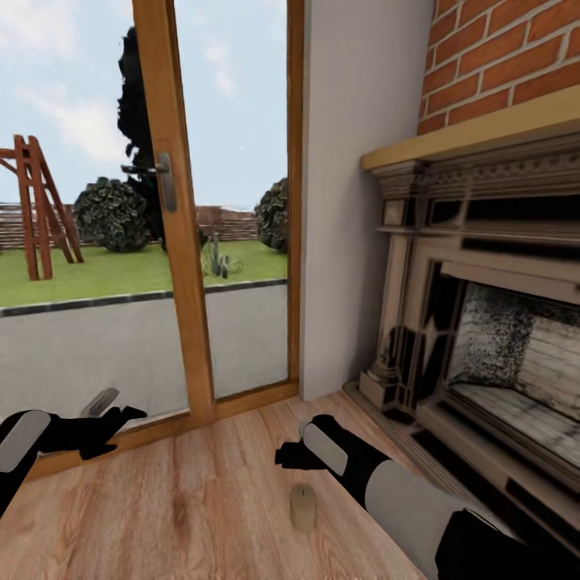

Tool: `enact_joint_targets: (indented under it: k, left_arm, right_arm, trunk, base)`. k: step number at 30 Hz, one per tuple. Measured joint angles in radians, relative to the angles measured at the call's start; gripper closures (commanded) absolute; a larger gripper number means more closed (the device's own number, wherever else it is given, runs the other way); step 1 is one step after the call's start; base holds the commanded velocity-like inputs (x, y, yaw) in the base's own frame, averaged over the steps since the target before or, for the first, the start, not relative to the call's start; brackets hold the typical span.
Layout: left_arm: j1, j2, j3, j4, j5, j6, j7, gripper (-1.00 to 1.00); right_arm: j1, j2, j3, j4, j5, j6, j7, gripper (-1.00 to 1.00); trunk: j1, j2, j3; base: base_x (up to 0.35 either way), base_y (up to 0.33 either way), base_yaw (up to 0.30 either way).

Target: Place each of the two pumpkins and all three candles from the living room inside a cabinet in the living room (use any cabinet), then make sure every cabinet is closed, and position the cauldron so it is next to a table in the living room.

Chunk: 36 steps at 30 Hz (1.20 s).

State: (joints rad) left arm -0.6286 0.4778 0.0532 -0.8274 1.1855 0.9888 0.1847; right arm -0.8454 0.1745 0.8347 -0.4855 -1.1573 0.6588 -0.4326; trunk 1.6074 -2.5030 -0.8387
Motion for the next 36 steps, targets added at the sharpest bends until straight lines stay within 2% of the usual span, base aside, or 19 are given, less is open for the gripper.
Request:
enact_joint_targets:
  k: [4,10,28,36]
  left_arm:
    - [0.000,0.001,-0.001,0.000,0.001,0.000,0.000,-1.00]
    - [0.000,0.000,0.000,0.000,0.000,0.000,0.000,-1.00]
    - [0.000,0.000,0.000,-0.005,0.001,0.000,-0.002,-1.00]
    - [0.000,0.001,-0.001,-0.008,0.002,0.001,-0.002,-1.00]
  right_arm:
    - [0.000,0.000,0.001,-0.001,0.004,0.005,-0.003,-1.00]
    - [0.000,0.000,-0.001,0.000,0.011,0.066,-0.001,-1.00]
    - [0.000,0.000,-0.001,0.000,0.013,0.073,-0.007,-1.00]
    - [0.000,0.000,0.001,-0.009,0.018,0.061,-0.007,-1.00]
  trunk:
    - [0.002,-0.001,-0.022]
    - [0.005,-0.002,-0.055]
    - [0.013,-0.007,-0.155]
    - [0.012,-0.007,-0.164]
  base:
    - [0.000,0.000,0.000]
    - [0.000,0.000,0.000]
    - [0.000,0.000,0.000]
    - [0.004,0.000,0.000]
